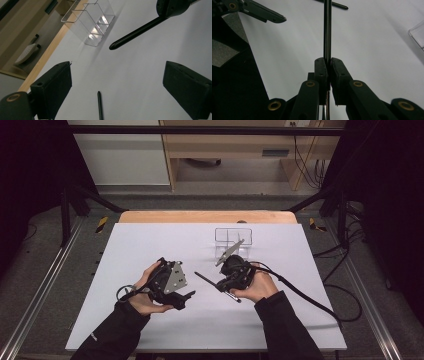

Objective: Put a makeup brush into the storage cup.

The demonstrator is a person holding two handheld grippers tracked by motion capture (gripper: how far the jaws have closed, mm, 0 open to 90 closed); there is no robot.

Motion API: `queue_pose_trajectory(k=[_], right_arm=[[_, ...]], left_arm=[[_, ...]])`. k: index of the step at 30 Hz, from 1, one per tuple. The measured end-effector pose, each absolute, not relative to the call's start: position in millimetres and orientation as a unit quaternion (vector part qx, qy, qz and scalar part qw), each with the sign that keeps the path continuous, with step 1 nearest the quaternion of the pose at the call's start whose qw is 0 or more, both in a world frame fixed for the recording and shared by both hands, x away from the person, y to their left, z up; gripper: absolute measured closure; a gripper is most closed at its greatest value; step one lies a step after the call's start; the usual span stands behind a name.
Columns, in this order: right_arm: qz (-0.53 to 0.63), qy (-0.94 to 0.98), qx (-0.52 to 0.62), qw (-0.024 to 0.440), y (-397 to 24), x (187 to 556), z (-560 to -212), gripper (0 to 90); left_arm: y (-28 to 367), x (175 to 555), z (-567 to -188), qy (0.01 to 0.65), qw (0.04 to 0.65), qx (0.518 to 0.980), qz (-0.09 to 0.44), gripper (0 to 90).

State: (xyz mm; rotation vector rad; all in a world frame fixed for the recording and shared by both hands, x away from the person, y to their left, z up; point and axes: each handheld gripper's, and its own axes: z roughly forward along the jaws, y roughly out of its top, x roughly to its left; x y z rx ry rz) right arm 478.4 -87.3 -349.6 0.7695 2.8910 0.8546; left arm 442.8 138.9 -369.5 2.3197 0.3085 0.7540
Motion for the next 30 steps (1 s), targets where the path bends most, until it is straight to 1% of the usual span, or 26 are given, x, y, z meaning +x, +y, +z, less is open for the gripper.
queue_pose_trajectory(k=[5, 13, 19, 26, 30], right_arm=[[0.277, 0.929, 0.246, 0.011, -86, 479, -351, 84.0], [0.272, 0.932, 0.242, 0.003, -81, 480, -355, 84.0], [0.271, 0.932, 0.239, -0.006, -78, 480, -356, 84.0], [0.266, 0.934, 0.237, -0.010, -75, 481, -357, 84.0], [0.265, 0.935, 0.236, -0.014, -73, 481, -357, 84.0]], left_arm=[[134, 439, -372, 0.103, 0.327, 0.888, 0.306, 8.1], [128, 435, -374, 0.086, 0.326, 0.888, 0.314, 9.3], [122, 432, -377, 0.060, 0.324, 0.885, 0.330, 12.2], [118, 429, -381, 0.050, 0.310, 0.885, 0.345, 16.7], [115, 428, -385, 0.038, 0.303, 0.889, 0.341, 19.4]])
